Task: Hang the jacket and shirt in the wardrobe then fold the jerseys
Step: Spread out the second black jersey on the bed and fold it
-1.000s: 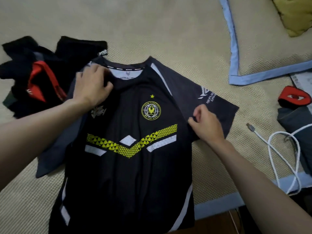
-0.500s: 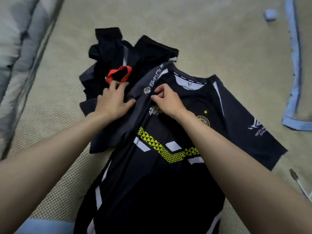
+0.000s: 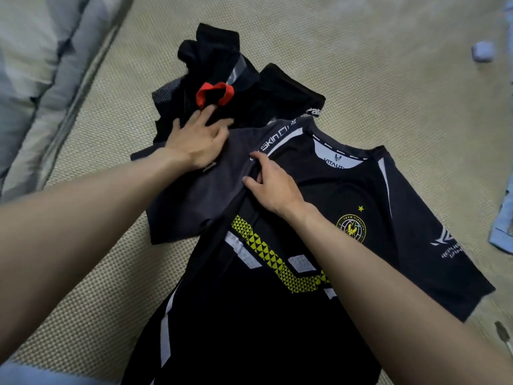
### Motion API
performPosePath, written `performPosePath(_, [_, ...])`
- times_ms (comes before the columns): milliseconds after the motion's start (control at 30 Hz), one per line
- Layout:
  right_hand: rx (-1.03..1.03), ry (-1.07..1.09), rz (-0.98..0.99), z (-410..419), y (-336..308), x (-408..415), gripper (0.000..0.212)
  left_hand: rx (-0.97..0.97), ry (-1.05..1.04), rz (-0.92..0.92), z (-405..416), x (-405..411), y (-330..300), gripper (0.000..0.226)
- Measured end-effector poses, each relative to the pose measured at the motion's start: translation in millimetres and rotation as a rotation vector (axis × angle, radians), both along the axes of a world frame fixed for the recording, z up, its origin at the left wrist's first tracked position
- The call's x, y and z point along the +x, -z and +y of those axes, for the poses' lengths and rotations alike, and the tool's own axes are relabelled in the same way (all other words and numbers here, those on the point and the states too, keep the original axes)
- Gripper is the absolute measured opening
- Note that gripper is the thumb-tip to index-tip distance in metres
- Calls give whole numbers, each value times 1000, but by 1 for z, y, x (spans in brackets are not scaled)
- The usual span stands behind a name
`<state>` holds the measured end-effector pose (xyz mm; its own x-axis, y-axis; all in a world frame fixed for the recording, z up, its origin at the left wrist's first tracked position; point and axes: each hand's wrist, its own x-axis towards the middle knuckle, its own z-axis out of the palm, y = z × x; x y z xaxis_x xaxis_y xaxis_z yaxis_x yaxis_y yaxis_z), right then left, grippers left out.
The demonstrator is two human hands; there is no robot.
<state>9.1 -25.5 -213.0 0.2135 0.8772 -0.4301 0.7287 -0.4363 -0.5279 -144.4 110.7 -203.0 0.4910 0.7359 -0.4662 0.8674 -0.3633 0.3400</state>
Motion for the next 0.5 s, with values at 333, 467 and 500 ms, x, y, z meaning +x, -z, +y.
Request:
performPosePath(333, [-59,-14,60,0,2,5,65,228,-138,-89,83,73,-21,53])
performPosePath(467, [-93,-47,40,-1,-4,-1,72,393,-105,-217,46,21,-16,34])
performPosePath(500, [-86,-47,28,-3,-6,-3,74,354,-109,-220,40,4,-13,35])
